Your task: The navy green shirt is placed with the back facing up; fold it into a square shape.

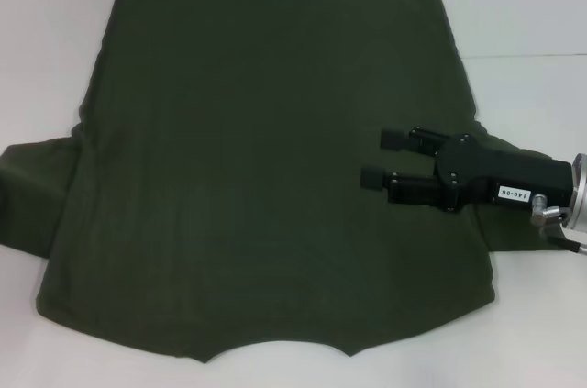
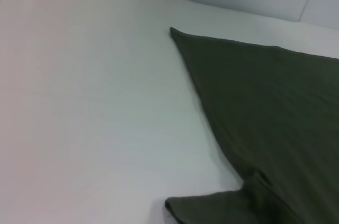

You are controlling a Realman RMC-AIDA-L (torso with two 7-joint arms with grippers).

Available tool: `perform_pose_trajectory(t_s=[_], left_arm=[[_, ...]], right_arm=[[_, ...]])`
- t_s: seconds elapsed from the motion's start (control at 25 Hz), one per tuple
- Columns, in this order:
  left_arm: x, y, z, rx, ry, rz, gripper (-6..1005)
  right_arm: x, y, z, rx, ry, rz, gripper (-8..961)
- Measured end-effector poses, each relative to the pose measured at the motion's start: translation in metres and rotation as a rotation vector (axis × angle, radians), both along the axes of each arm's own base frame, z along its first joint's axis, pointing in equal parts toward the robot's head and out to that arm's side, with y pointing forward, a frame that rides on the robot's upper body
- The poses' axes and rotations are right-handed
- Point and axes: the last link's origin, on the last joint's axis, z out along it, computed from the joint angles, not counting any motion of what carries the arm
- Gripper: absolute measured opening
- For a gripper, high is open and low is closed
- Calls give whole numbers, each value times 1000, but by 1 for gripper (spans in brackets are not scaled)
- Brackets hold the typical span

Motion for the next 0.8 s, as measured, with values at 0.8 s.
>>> perform_pose_trajectory(t_s=[0.8], left_arm=[[-3,13,31,62,108,13,-1]], right_arm=[[0,1,-6,8,24,-23,913]])
